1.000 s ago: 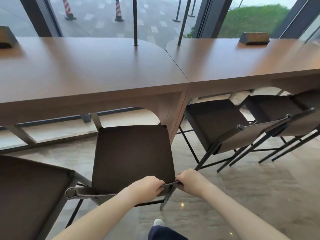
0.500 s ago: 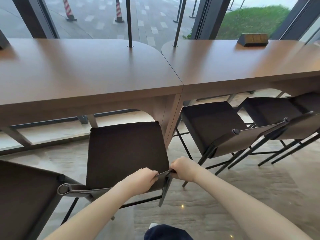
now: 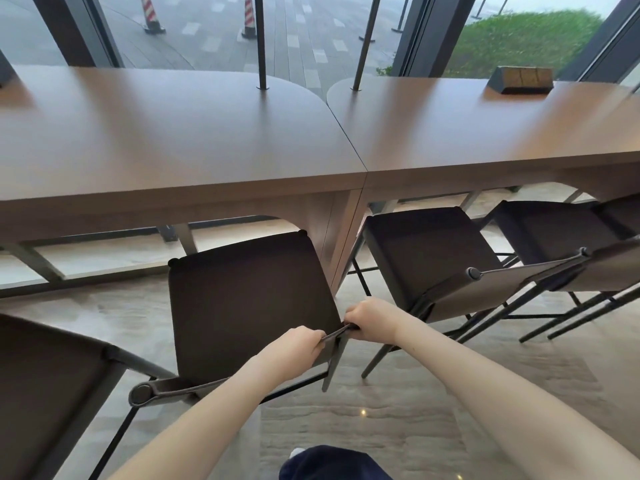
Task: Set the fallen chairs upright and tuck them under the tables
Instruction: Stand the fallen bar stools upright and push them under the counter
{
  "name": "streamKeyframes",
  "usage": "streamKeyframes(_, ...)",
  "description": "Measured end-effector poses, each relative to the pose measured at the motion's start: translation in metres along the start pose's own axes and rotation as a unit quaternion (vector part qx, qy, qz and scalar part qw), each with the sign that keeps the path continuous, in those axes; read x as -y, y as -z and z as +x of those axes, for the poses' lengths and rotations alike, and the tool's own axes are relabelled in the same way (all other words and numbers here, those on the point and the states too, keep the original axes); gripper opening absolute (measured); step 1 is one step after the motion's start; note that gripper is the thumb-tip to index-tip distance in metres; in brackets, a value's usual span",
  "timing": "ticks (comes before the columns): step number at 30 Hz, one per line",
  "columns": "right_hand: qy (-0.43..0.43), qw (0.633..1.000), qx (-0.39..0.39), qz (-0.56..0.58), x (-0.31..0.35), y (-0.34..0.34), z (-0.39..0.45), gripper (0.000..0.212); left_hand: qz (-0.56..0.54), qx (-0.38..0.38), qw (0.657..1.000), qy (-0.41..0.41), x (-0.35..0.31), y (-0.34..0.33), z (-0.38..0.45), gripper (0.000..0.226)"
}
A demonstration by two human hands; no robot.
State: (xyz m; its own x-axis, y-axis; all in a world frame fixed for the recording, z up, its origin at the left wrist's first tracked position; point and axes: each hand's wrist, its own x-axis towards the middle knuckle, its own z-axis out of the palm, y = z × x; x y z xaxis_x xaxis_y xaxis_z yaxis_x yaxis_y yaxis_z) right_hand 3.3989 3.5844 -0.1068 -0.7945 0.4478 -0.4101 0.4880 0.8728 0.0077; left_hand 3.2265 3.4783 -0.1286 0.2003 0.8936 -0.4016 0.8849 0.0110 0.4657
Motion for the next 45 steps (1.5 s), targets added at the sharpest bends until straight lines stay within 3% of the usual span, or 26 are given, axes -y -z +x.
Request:
streamKeyframes(16, -0.001, 1.000, 0.005, 0.003, -0.025, -0.014, -0.006, 0.026, 0.016, -0.003, 1.000, 0.004, -0.016, -0.011, 0.026, 0.032)
streamKeyframes(21, -0.055, 0.997, 0.030, -0.047, -0.014, -0.011, -0.001, 0.025, 0.007, -0.019, 1.000, -0.012, -0.013, -0.003, 0.010, 0.029)
streamKeyframes(27, 0.018, 1.000, -0.013, -0.008, 0.048, 0.004, 0.024, 0.036, 0.061, -0.086, 0.994, 0.014, 0.033, 0.007, -0.054, 0.043)
streamKeyframes(32, 0.100, 0.995, -0.018, 0.023, 0.125, 0.013, 0.060, 0.018, 0.128, -0.079, 0.982, 0.116, 0.082, 0.010, -0.113, 0.033)
streamKeyframes(39, 0.064, 0.997, -0.041, 0.008, 0.167, 0.016, 0.080, 0.027, 0.272, -0.012, 0.951, 0.150, 0.099, 0.020, -0.120, 0.037)
streamKeyframes(45, 0.062, 0.996, -0.065, 0.007, 0.168, 0.023, 0.079, 0.032, 0.349, 0.014, 0.932, 0.094, 0.112, 0.033, -0.117, 0.038)
